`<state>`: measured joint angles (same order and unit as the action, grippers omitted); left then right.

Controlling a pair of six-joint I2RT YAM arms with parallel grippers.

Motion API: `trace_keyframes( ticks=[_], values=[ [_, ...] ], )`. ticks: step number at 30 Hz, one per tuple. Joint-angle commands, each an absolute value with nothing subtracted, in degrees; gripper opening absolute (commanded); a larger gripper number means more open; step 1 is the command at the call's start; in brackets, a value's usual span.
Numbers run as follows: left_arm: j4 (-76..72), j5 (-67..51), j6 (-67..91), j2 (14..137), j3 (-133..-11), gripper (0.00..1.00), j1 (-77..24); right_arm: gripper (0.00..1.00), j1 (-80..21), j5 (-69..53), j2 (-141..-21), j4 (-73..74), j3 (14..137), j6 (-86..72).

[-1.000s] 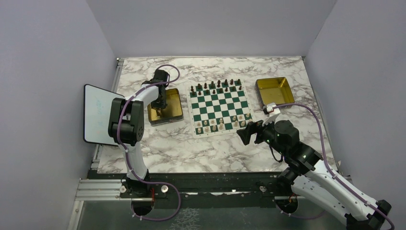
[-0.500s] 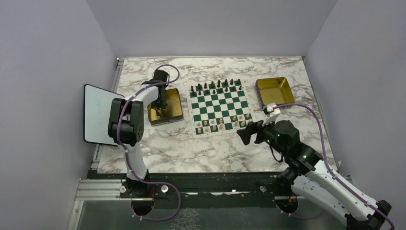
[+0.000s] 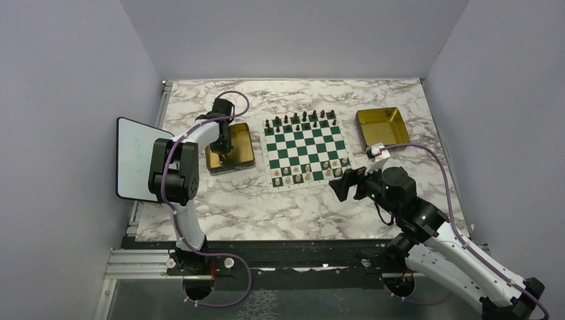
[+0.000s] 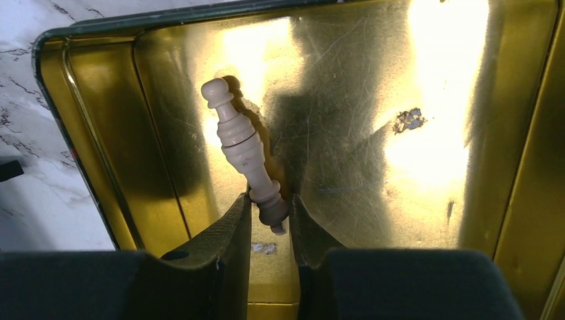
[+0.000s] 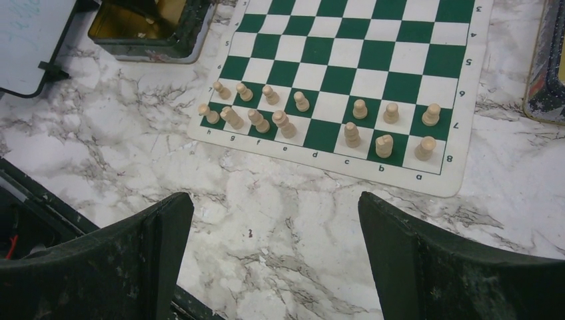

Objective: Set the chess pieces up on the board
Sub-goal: Pick up the chess piece from the storage box.

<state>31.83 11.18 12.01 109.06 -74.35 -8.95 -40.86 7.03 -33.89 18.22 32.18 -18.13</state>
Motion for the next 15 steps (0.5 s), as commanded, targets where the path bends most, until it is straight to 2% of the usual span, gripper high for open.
trace_keyframes(
  ticks=[1, 6, 15],
  values=[
    [33.5, 7.9, 11.1, 106.5, -74.4, 0.08, -8.6, 1.00, -40.9, 6.9, -34.1, 18.3, 33.2, -20.7],
    [33.5, 5.4, 9.4, 103.7, -75.2, 0.00, -8.6, 1.00, -40.9, 7.4, -35.7, 19.5, 34.6, -24.6],
    [33.4, 0.9, 7.8, 97.1, -74.0, 0.00, -8.6, 1.00, -40.9, 5.5, -37.2, 16.3, 33.6, -30.5]
  ],
)
